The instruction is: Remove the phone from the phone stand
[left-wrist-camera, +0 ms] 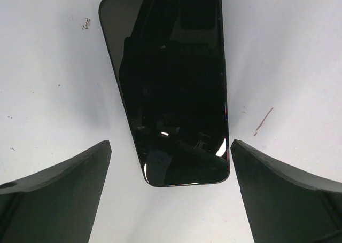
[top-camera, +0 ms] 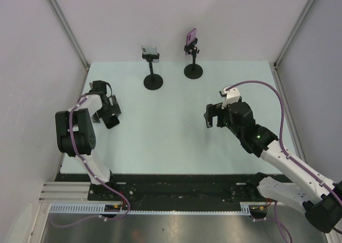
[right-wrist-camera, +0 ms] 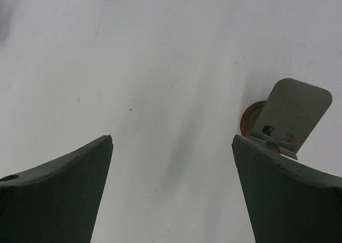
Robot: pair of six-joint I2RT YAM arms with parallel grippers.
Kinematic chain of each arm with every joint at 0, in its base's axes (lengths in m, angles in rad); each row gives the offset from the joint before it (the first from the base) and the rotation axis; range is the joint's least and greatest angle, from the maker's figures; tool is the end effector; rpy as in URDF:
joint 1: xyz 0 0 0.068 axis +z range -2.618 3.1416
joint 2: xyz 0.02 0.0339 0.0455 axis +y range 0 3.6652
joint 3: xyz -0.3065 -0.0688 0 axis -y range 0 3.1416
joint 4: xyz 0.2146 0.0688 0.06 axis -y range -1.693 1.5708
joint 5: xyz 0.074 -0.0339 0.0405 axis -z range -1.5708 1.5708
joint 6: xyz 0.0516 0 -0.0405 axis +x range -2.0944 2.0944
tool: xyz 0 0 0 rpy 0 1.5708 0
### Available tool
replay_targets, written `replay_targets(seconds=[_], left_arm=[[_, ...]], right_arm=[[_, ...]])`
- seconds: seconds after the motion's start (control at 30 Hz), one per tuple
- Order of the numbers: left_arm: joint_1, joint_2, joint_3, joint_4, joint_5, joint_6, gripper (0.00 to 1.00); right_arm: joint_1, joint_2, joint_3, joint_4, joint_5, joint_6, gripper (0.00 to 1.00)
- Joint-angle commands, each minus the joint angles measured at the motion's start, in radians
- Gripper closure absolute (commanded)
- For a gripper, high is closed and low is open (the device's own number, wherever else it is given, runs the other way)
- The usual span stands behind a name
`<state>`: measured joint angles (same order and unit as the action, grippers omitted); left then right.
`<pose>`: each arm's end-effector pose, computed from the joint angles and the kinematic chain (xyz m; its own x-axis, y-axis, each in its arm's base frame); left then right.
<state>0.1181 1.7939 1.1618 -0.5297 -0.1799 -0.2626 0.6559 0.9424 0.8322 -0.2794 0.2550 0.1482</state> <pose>0.3425 0.0499 0.2195 -0.8315 -0.3558 -0.4267 -0.4167 0.9074 0.0553 0.1461 0.0960 0.3504 -0.3575 -0.0949 -0.9291 -0.3563 0.9334 0.0418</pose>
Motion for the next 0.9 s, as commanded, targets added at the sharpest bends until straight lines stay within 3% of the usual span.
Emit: replay_targets(seconds=[0.0, 0.87], left_arm=[[-0.005, 0.008, 0.032, -0.003, -0.001, -0.020, 0.00], [0.072, -0.047, -0.086, -0.016, 0.000, 0.102, 0.00]], right_arm=[[-0.006, -0.013, 0.001, 0.025, 0.018, -0.024, 0.00], [-0.010, -0.013, -0.001, 0.025, 0.018, -0.052, 0.00]])
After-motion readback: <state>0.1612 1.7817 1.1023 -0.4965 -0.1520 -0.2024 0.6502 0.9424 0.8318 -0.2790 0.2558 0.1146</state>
